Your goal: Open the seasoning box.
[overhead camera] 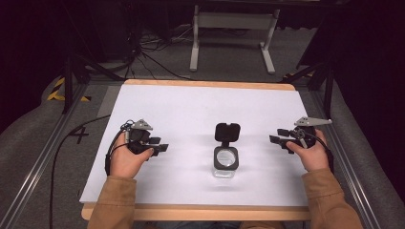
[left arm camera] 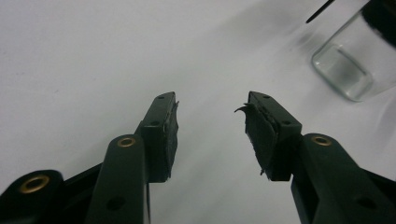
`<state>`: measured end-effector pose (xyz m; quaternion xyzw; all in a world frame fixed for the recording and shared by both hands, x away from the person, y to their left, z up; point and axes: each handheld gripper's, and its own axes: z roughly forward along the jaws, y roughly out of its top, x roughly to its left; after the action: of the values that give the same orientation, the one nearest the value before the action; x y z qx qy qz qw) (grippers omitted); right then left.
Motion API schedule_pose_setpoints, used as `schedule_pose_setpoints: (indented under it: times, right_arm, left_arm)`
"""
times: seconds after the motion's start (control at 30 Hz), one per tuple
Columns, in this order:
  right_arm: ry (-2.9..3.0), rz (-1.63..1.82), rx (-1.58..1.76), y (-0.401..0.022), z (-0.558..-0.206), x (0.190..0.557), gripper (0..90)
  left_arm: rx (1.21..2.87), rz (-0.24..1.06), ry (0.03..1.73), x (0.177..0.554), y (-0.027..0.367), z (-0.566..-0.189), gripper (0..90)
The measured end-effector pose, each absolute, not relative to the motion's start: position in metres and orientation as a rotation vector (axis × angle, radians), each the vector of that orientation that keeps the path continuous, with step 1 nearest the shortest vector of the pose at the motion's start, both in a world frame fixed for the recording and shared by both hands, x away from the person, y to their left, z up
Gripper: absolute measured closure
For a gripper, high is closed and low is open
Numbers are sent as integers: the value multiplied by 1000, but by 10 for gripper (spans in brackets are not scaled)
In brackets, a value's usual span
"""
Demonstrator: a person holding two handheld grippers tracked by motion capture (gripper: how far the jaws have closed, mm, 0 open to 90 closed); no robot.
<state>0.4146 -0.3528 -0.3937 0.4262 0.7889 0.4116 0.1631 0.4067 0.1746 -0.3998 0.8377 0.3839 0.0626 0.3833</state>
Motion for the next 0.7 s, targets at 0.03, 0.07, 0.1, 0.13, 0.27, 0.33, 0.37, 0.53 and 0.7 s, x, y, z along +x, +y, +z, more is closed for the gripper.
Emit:
schedule_pose_setpoints:
  times: [0.03,0.07,0.1,0.13,0.27,0.33,0.37,0.53,0.7]
  right_arm:
    - [2252,1166,1221,-355,-396,416,477]
    - [2252,1160,1233,-356,-399,417,476]
    - [2251,1154,1246,-357,-401,418,476]
    - [2253,1143,1251,-359,-404,419,476]
    - [2262,1100,1275,-362,-414,422,473]
    - [2267,1085,1278,-363,-416,423,473]
    - [2271,1074,1275,-364,-418,424,473]
    - [2278,1035,1294,-365,-429,426,473]
    - [2279,1000,1275,-364,-434,427,471]
  left_arm:
    - [2136,169,979,408,174,-403,533]
    - [2147,186,970,409,175,-406,530]
    - [2152,185,966,411,175,-409,526]
    - [2146,176,975,412,175,-412,526]
    - [2160,178,991,415,175,-422,524]
    - [2176,182,986,417,176,-425,516]
    - [2176,182,996,418,176,-428,516]
    - [2196,253,997,420,179,-437,486]
    - [2193,223,993,422,180,-440,484]
